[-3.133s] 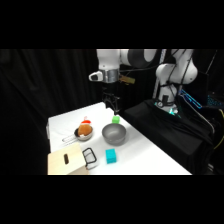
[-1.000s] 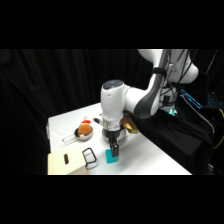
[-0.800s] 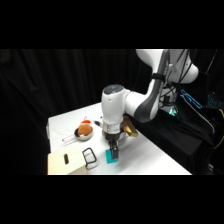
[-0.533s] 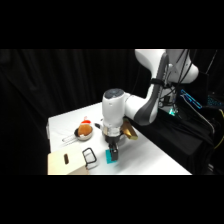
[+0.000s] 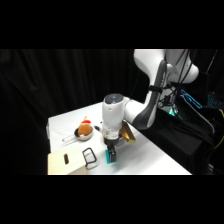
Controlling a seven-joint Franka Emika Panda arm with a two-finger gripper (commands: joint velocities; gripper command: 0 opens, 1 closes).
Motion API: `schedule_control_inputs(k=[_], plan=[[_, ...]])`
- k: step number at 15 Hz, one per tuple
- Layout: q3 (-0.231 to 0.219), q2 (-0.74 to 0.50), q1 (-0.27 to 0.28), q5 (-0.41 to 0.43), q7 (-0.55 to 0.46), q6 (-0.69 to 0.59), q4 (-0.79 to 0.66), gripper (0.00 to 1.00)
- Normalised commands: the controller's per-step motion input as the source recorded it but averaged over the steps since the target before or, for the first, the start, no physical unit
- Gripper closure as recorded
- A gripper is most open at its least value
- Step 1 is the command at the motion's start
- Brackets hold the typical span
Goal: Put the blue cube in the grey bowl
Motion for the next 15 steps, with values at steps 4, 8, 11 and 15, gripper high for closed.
schedule_control_inputs(k=[4,8,11,15], plan=[[-0.088,0.12,0.123,0.092,0.04,0.11,0.11,0.0],[-0.103,0.12,0.13,0.091,0.04,0.1,0.11,0.34],[-0.13,0.06,0.145,0.069,0.04,0.09,0.09,0.59],[-0.089,-0.11,0.123,0.079,0.02,-0.08,0.01,0.72]])
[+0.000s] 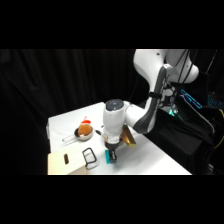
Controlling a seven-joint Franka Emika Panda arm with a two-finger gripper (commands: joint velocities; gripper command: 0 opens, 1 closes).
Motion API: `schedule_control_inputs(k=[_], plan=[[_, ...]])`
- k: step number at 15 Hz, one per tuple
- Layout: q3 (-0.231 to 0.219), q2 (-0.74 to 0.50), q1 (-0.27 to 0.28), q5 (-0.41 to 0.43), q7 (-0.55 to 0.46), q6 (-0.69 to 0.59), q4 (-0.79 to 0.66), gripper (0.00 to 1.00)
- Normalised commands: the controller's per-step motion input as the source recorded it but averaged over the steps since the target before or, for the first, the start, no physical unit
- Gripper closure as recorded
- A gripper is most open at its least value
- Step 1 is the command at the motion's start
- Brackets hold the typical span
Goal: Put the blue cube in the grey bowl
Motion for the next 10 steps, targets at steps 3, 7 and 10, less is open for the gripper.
schedule_control_inputs(k=[3,7,10], plan=[[-0.071,-0.42,0.139,0.024,0.0,-0.28,-0.16,0.74],[-0.017,-0.51,0.056,-0.065,0.01,-0.37,-0.19,0.74],[0.067,-0.47,-0.056,-0.123,0.01,-0.3,-0.2,0.74]])
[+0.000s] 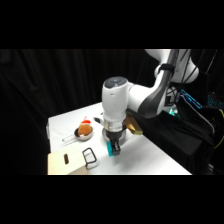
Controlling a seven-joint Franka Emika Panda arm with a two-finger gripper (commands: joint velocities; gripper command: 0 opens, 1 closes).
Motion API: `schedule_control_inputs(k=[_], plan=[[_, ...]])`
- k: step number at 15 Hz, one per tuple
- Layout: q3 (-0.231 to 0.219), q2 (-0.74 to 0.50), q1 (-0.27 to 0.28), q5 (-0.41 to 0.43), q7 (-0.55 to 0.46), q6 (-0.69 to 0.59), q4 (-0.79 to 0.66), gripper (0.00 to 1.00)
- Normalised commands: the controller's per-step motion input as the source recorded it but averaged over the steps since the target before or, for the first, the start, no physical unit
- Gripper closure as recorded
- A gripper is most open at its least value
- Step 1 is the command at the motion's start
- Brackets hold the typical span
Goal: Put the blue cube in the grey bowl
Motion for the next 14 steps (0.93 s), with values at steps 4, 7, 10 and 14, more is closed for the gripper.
schedule_control_inputs(k=[4,7,10,14], plan=[[0.106,-0.43,-0.149,-0.139,0.01,-0.16,-0.26,0.74],[0.094,-0.43,-0.23,-0.12,-0.02,-0.03,-0.37,0.74],[0.08,-0.44,-0.249,-0.105,-0.05,0.04,-0.41,0.74],[0.076,-0.41,-0.239,-0.09,-0.06,0.09,-0.41,0.74]])
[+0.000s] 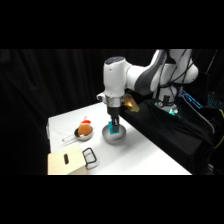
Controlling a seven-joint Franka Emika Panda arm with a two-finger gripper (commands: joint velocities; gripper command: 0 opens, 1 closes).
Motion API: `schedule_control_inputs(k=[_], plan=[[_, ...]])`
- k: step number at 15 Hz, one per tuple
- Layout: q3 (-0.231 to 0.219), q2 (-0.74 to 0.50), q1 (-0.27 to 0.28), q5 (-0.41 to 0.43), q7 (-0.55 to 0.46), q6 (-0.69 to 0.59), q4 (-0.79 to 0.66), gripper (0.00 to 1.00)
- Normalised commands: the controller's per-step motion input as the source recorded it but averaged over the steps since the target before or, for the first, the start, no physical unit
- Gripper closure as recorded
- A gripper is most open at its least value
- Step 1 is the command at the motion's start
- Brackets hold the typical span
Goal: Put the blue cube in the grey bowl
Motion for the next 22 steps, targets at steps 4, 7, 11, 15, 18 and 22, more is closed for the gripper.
schedule_control_inputs(k=[4,7,11,15,18,22], plan=[[0.065,-0.29,-0.218,-0.117,-0.04,0.21,-0.33,0.74],[0.048,-0.12,-0.179,-0.121,-0.03,0.32,-0.24,0.74],[0.036,0.01,-0.125,-0.045,-0.06,0.34,-0.17,0.74],[0.005,0.1,-0.07,0.015,-0.09,0.39,-0.11,0.74],[-0.047,0.13,-0.013,0.024,-0.11,0.36,-0.05,0.74],[-0.035,0.09,0.021,0.135,-0.21,0.23,-0.02,0.16]])
